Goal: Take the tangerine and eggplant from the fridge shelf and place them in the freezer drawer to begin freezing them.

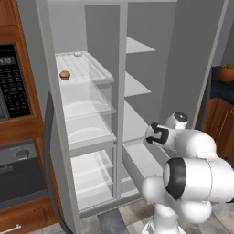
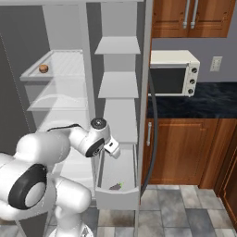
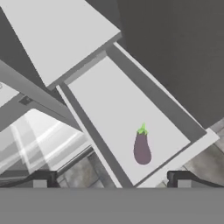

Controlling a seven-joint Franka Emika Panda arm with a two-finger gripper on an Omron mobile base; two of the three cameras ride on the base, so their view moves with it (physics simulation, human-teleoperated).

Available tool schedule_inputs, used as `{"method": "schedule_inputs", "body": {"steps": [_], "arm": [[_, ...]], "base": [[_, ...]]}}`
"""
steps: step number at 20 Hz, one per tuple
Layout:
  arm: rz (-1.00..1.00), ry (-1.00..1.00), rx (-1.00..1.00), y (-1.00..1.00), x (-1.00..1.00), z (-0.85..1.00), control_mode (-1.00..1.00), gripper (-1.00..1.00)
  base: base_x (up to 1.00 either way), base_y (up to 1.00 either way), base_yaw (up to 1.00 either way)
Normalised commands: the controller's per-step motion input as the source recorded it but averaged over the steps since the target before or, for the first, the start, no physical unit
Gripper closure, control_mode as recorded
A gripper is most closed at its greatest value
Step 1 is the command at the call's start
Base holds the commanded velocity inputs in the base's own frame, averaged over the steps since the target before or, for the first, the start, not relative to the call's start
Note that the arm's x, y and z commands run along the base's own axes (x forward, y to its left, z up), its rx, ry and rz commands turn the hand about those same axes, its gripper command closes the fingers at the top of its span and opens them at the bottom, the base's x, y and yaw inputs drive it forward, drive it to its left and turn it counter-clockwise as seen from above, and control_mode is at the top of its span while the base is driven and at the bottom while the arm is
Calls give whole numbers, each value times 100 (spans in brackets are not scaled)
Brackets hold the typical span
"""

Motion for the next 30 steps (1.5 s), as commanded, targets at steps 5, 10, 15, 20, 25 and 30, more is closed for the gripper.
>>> {"method": "schedule_inputs", "body": {"steps": [5, 10, 15, 20, 25, 30], "arm": [[1, 0, 0, 0, -10, 89, -100, -100], [4, 0, 0, 14, -77, 14, -100, -100], [3, -1, -3, 27, -94, -4, -100, -100], [0, 2, -8, 20, -17, -17, -100, -100], [1, -2, 0, 0, -9, -4, -100, -100], [7, -2, 0, 10, -33, -6, 100, -100]], "base": [[0, 0, 0], [0, 0, 0], [0, 0, 0], [0, 0, 0], [0, 0, 0], [-14, 23, 9]]}}
